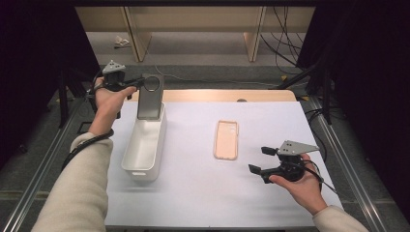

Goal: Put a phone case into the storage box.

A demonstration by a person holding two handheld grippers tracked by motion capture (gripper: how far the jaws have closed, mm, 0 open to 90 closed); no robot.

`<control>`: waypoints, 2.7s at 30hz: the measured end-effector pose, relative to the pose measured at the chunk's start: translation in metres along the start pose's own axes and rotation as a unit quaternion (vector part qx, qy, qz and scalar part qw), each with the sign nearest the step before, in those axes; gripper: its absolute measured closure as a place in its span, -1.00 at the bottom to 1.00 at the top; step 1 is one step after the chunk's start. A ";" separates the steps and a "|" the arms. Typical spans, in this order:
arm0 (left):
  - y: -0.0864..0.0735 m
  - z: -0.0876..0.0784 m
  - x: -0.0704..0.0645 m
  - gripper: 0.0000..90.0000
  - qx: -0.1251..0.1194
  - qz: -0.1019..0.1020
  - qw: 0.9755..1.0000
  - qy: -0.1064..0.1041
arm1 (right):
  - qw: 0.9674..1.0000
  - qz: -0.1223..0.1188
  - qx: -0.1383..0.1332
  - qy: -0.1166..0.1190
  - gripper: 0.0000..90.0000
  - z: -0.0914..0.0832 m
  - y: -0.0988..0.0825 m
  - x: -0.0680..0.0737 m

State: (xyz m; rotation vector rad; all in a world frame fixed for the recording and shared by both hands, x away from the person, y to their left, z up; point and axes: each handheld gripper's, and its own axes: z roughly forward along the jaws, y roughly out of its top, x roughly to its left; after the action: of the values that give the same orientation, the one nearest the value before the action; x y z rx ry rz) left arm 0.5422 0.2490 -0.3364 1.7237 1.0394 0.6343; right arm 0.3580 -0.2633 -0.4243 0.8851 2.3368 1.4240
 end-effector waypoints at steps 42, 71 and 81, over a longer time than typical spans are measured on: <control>-0.024 0.019 0.009 0.81 0.016 -0.014 1.000 0.004 | 1.000 0.003 0.001 -0.001 -0.63 0.001 -0.001 -0.002; -0.039 0.028 0.014 0.80 0.032 -0.034 0.999 0.009 | 1.000 0.003 0.003 0.002 -0.63 0.001 -0.002 -0.002; -0.042 0.028 0.017 0.78 0.044 -0.037 0.998 0.018 | 1.000 0.003 0.005 0.003 -0.63 0.001 -0.002 -0.002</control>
State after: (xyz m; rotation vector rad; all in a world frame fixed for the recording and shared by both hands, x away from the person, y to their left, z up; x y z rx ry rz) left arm 0.5581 0.2567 -0.3864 1.7464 1.1660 0.5814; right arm 0.3594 -0.2641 -0.4266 0.8919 2.3488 1.4205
